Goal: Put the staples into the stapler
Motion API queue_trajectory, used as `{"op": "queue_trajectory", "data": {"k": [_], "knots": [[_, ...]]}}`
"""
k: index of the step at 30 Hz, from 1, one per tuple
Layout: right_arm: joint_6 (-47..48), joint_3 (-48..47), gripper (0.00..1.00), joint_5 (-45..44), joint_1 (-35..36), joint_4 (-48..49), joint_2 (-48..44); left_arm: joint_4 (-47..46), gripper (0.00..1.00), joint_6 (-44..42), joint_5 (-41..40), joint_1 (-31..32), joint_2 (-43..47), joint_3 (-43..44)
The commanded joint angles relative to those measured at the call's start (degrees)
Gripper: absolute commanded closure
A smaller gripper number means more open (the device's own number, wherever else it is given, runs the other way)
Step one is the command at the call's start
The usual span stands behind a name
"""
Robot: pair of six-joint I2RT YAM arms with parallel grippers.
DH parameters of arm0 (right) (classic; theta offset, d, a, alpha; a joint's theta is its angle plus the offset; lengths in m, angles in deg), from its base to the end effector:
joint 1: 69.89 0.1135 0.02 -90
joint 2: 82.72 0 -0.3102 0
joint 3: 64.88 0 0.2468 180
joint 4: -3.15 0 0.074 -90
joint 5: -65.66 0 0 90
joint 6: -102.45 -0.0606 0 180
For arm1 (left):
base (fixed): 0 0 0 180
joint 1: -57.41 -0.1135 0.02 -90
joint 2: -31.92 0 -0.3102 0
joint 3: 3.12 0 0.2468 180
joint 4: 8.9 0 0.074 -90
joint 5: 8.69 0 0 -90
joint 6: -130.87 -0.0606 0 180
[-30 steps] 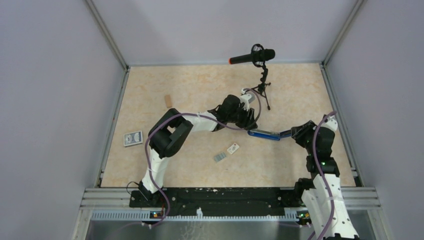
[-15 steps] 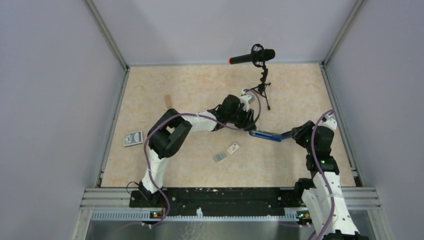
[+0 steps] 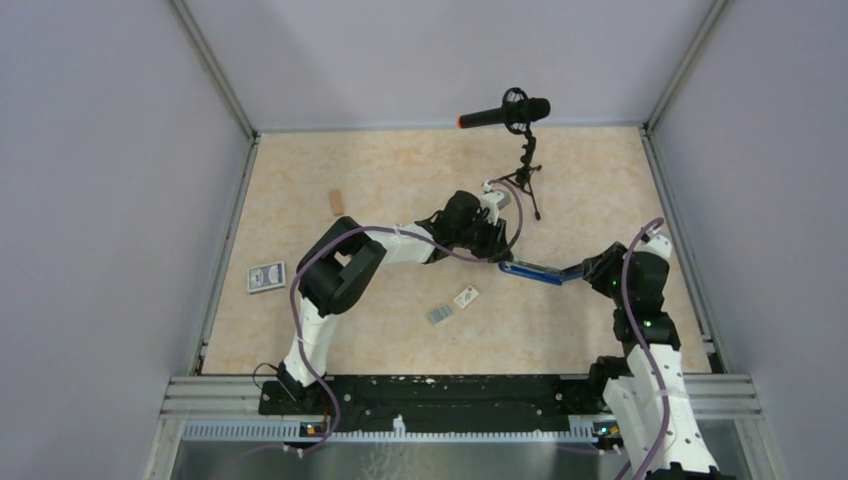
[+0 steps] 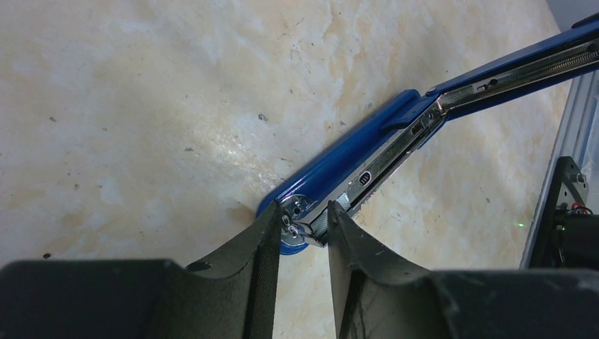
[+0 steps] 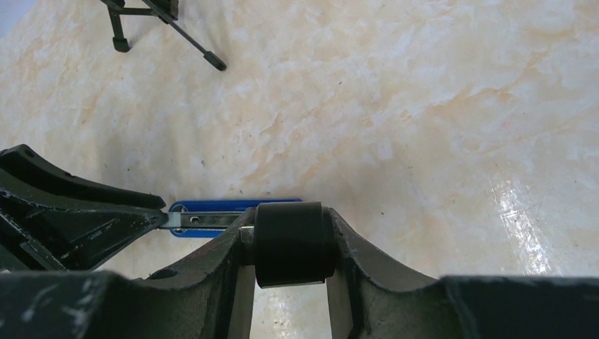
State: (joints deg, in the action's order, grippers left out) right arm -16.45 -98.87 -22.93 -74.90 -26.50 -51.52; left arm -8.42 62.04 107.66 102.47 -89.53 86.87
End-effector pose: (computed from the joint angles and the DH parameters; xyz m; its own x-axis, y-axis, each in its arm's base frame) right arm 0.1209 -0.0091 0.2254 -0.3624 0.5168 -0.7756 0.2748 0.8545 0.4409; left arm 0.3350 -0.3738 0.1814 -0.6736 0.2169 -0.7065 0.7046 0.4769 -0.5254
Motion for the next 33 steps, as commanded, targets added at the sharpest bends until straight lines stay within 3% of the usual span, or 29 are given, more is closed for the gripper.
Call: {"op": "queue_trajectory", "data": {"k": [1,9,15,25,28,33], "knots": [[1.4,-6.4,0.71,5.6,1.4,2.1,1.4,-1.5,0.65,0.6,0.7,0.2,-1.8,-1.1],[-0.2,-6.5,0.60,9.5,9.2,6.8,6.8,-1.1,0.67,0.3,-0.9,0.2,-2.0,-1.2],[-1.6,-8.1,0.40,8.1,11.6,7.0,7.4,-1.4,0.68,0.6,-1.0,0.3,-2.5,-1.1],[-1.7,-9.6,0.40,8.6,11.6,6.1,7.5,-0.8,0.67,1.2,-1.3,0.0,-1.1,0.6],[-1.8,-10.1,0.42,9.2,11.6,6.0,7.9,0.4,0.59,1.2,-1.2,-0.3,1.0,1.9],[-3.5,-9.4,0.48,10.2,11.7,7.5,9.3,-1.5,0.56,4.7,3.9,-2.4,4.2,2.3]]}}
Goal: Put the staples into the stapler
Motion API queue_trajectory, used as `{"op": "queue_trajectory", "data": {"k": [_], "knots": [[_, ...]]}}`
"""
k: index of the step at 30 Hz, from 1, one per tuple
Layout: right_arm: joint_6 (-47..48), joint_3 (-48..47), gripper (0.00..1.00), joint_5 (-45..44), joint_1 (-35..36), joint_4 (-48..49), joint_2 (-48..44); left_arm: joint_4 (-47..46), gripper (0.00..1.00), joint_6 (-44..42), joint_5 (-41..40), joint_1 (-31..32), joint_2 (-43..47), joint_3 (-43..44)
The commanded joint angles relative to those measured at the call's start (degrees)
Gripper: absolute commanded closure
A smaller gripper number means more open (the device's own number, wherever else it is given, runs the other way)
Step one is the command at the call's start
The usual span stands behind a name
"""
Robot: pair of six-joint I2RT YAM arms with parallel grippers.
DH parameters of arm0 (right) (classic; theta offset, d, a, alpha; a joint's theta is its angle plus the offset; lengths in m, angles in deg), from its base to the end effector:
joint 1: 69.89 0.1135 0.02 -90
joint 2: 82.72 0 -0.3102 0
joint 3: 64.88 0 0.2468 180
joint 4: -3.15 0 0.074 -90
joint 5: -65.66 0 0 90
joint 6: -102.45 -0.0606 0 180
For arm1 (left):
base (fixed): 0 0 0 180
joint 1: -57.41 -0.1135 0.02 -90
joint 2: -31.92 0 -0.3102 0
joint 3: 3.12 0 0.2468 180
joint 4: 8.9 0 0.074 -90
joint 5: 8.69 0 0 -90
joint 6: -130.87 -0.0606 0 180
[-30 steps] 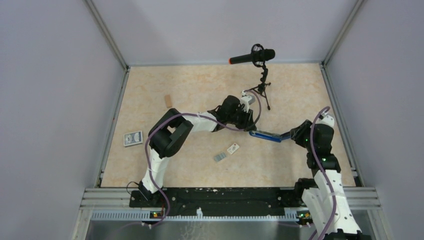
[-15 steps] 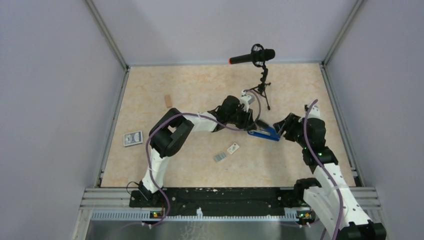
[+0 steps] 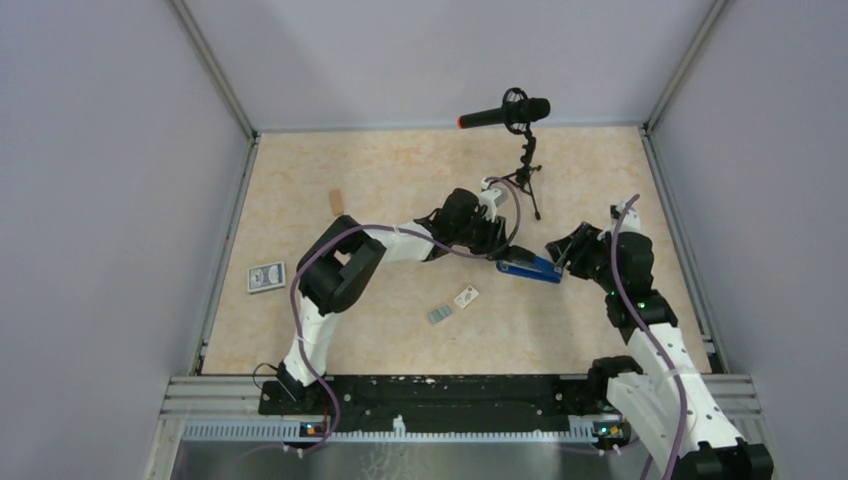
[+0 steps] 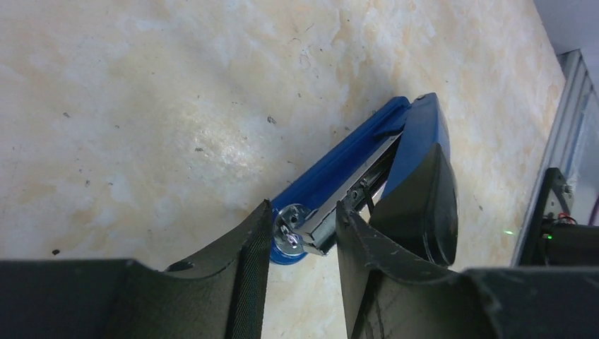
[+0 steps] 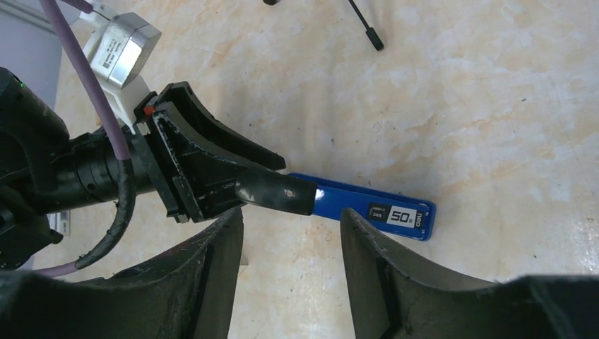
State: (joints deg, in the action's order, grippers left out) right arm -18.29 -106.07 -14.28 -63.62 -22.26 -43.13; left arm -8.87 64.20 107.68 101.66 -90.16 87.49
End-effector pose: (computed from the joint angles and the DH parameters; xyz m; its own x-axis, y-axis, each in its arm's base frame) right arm 0.1479 0.0269 0.2641 -0.4811 0.4535 -0.7503 -0.0238 0.8488 0.5283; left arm 0.3427 -0.3714 0.1805 -0.6987 0.1853 -0.6910 0.6749 0.4910 -0.5508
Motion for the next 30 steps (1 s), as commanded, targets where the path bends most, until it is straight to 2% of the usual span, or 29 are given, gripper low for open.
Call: {"op": "queue_trajectory", "data": {"k": [1,4,7,16,24,30], "knots": [[-2.0,-2.0,0.49,1.7,0.3,3.7,1.1,-2.6,0.56,4.1,5.9,-2.3,5.3,1.3],[-2.1,-1.4,0.50,1.3,0.3,4.4,1.4,-6.4,0.56,8.7,11.7,-4.5,6.6,0.1],[-2.2,-0.4,0.52,0.8,0.3,5.4,1.5,-7.2,0.53,10.4,13.8,-5.7,7.9,-0.7],[-4.5,2.2,0.65,4.8,0.3,10.2,6.8,-2.5,0.52,6.3,11.3,-5.3,8.5,0.5],[-7.4,3.6,0.69,5.4,0.3,16.4,13.5,-2.1,0.55,4.9,8.5,-2.7,5.3,0.5],[-7.8,7.5,0.70,5.0,0.3,22.8,17.4,-4.5,0.53,4.5,9.3,-1.1,2.7,-0.5]]}}
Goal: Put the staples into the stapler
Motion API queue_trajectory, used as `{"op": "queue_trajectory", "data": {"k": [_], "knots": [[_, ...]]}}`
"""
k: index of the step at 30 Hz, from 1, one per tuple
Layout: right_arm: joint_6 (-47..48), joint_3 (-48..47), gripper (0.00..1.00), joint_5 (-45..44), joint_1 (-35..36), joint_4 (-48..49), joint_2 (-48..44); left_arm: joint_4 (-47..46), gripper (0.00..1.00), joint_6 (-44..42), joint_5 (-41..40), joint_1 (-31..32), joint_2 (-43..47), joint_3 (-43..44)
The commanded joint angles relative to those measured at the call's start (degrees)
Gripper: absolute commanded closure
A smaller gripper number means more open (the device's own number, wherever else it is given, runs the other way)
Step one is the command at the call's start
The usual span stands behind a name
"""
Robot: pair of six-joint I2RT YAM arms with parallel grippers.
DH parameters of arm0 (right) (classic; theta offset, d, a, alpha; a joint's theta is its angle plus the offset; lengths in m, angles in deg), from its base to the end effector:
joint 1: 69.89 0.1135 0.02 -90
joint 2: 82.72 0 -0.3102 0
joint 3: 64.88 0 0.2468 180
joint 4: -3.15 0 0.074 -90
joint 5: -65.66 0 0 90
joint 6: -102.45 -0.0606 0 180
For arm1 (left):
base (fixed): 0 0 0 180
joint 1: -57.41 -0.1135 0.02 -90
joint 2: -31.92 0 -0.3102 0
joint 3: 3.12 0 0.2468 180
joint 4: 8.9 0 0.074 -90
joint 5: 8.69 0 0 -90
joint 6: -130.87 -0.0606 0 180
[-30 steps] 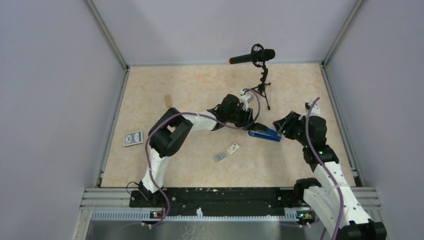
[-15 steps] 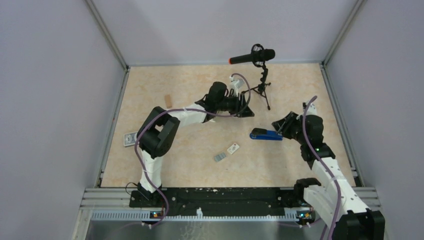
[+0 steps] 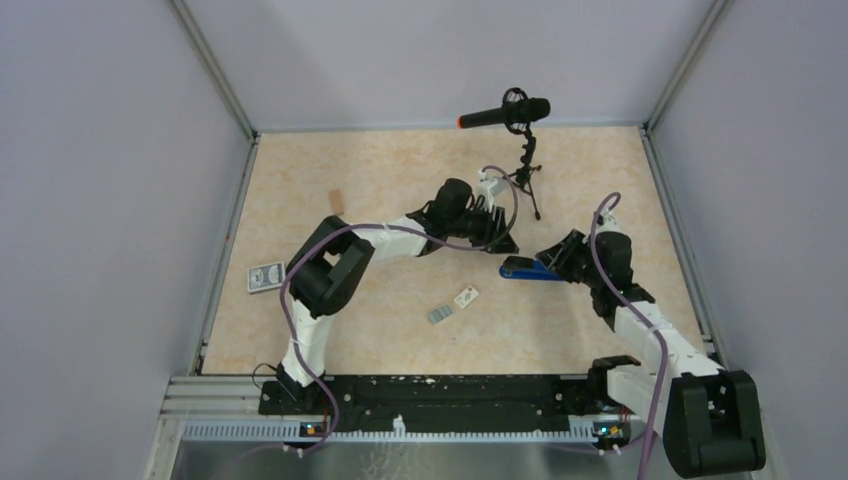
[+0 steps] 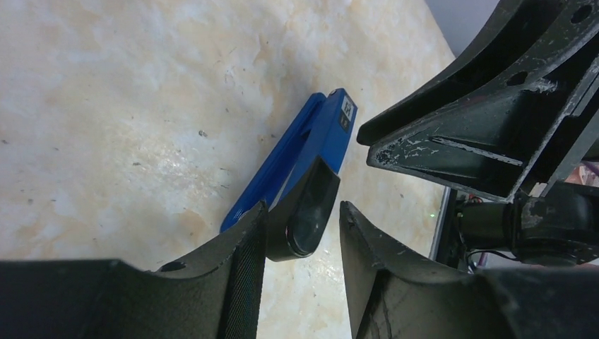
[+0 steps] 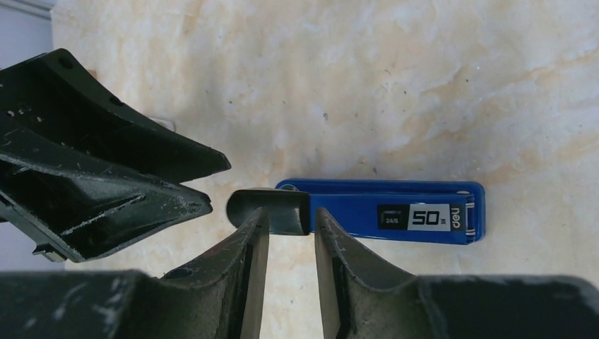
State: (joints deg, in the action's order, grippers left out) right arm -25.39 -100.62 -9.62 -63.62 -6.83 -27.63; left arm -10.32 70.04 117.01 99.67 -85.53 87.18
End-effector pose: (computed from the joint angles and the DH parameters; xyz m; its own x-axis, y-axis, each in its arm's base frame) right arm 0.1881 0.0362 0.2211 -0.5844 0.5327 -0.6121 0.0414 0.7730 0.6331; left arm 0.3415 -0.3581 0.2227 -0.7364 0.1343 -0.6631 0.6600 0.3584 -0.6603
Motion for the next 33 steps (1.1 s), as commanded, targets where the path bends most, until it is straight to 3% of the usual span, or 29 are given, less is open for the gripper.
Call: {"op": "queue_trajectory", "data": {"k": [1,6,11,19,22,25,33], "knots": [[-0.7,2.6,0.70,0.1,0.2,8.3,2.7,-2.7,0.53,-1.7,-0.6,1.2,-2.4,0.0],[-0.7,4.8,0.72,-2.8,0.1,8.6,4.3,8.0,0.58,-5.5,-8.1,4.1,-3.2,1.2],[-1.6,8.6,0.73,-5.8,-1.4,9.0,3.0,12.3,0.73,-8.4,-16.8,6.1,-4.0,0.7],[-1.7,9.6,0.73,-7.8,-3.0,8.3,3.5,8.3,0.83,-9.4,-22.5,8.0,-6.2,-5.6],[-2.0,9.3,0.73,-8.9,-3.0,7.2,2.3,4.8,0.82,-7.4,-19.4,8.0,-5.5,-7.8],[-1.5,8.4,0.72,-8.2,-3.0,6.6,0.6,0.7,0.75,-6.4,-17.1,7.9,-2.9,-9.0],[3.5,1.2,0.68,-6.2,-3.0,-1.8,-6.7,8.2,0.60,-11.1,-17.3,5.8,5.1,4.9]]}}
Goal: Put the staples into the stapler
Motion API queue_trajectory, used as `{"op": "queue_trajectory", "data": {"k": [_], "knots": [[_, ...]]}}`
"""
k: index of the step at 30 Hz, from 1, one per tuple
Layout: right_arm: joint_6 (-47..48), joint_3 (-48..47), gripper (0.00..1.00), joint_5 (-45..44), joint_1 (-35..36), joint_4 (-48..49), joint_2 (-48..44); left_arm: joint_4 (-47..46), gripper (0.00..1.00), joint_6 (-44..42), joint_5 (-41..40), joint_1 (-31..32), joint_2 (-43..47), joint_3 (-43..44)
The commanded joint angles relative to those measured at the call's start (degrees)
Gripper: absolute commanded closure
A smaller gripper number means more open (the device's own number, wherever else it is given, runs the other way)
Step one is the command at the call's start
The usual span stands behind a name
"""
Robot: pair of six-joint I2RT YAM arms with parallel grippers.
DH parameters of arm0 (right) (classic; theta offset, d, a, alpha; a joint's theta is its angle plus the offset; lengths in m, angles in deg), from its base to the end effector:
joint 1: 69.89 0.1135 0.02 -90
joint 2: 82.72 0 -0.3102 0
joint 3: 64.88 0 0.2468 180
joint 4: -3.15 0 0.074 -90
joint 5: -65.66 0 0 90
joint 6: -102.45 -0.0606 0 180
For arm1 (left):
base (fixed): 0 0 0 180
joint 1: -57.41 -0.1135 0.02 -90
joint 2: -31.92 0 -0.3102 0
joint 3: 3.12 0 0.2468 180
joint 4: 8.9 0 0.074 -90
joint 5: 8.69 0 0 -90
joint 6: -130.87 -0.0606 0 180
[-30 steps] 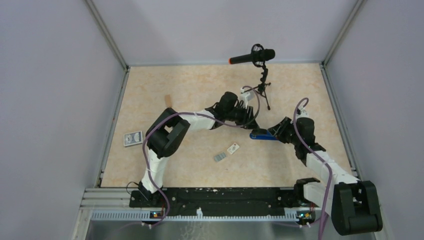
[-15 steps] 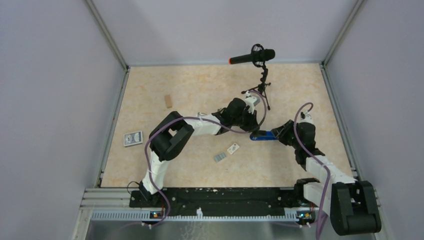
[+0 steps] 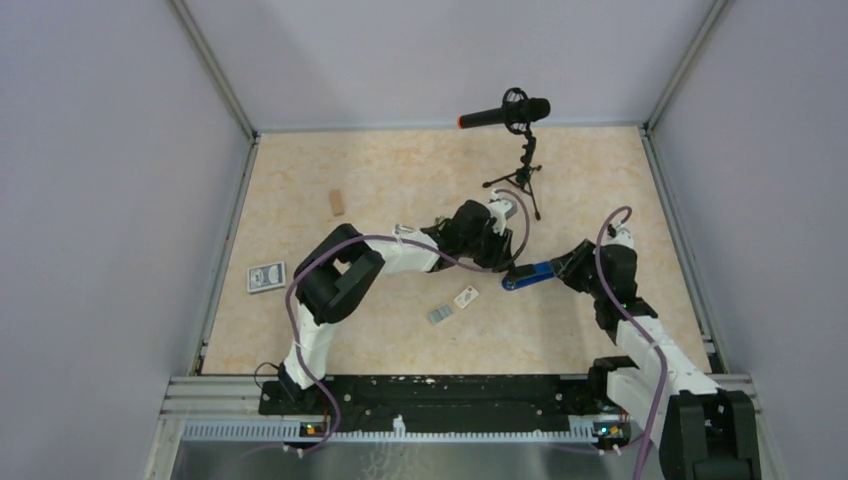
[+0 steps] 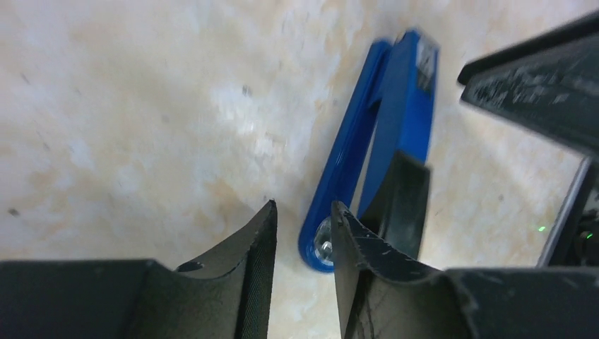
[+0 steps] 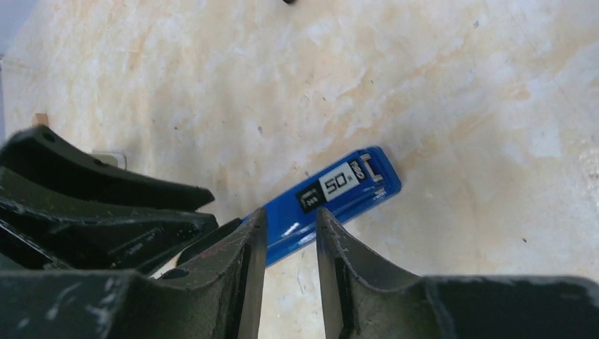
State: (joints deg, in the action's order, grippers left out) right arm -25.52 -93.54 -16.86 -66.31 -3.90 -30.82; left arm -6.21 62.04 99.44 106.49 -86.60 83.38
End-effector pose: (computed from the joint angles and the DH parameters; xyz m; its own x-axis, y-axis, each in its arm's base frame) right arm 0.1703 0.0186 0.1926 -0.5040 0.5797 -0.6403 0.1725 0.7939 0.5830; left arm 0.3038 -0.3792 0.1803 -0.6676 0.2462 -0.7026 0.6912 0.5556 -0.4621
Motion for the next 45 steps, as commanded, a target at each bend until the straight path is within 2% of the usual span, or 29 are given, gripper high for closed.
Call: {"op": "queue_trajectory", "data": {"k": [1,4,7,8,9,10,12,17,20,22,25,27,30,33,39,45], "knots": [[4.3,-7.1,0.67,2.0,-0.2,-5.8,-3.9,6.1,0.58,-3.9,0.0,-1.2,6.5,11.4],[6.3,-10.2,0.60,4.4,1.1,-8.3,-4.5,10.8,0.47,-6.5,-1.6,-2.2,8.2,18.3],[8.0,-13.3,0.48,5.2,4.7,-10.9,-3.9,14.3,0.37,-8.1,-3.8,-3.7,12.0,19.9],[8.3,-14.3,0.44,4.8,6.0,-11.5,-3.7,15.1,0.31,-8.7,-4.9,-4.5,13.5,19.8],[8.4,-15.0,0.39,4.3,7.3,-11.8,-3.5,16.1,0.22,-9.4,-6.4,-5.3,14.9,19.4],[8.4,-15.4,0.30,3.8,8.7,-11.8,-3.5,17.5,0.05,-10.3,-7.9,-6.3,16.4,19.0],[8.1,-16.4,0.23,2.5,11.3,-11.2,-3.5,20.4,0.01,-11.6,-9.9,-9.2,18.4,17.9],[7.7,-18.9,0.23,0.2,15.9,-10.7,-2.8,23.7,0.01,-14.1,-11.7,-19.6,21.8,13.6],[7.7,-20.2,0.23,-0.8,17.5,-11.1,-2.6,25.8,0.01,-15.5,-15.4,-24.0,20.3,12.9],[8.0,-21.0,0.23,-1.0,18.2,-11.5,-2.7,26.0,0.02,-16.0,-13.8,-26.8,18.5,12.8],[8.7,-21.1,0.23,-0.6,18.5,-11.9,-3.5,25.0,0.11,-14.0,-9.1,-30.3,15.2,12.4],[9.1,-20.9,0.23,-1.5,18.9,-12.3,-4.1,24.2,0.23,-12.6,-6.3,-32.2,12.8,12.2],[10.6,-21.3,0.23,-6.8,20.8,-15.4,-4.6,25.0,0.36,-11.9,-2.8,-33.8,9.1,12.5],[11.4,-22.1,0.23,-9.1,21.7,-17.7,-4.5,24.9,0.41,-11.6,-1.4,-33.9,6.2,11.2],[10.7,-21.5,0.21,-13.5,21.7,-17.5,-6.4,24.6,0.50,-10.1,-1.7,-34.0,2.4,8.8],[9.8,-21.7,0.13,-19.7,21.7,-21.0,-10.0,27.4,0.51,-9.6,-2.5,-34.0,3.5,7.3]]}}
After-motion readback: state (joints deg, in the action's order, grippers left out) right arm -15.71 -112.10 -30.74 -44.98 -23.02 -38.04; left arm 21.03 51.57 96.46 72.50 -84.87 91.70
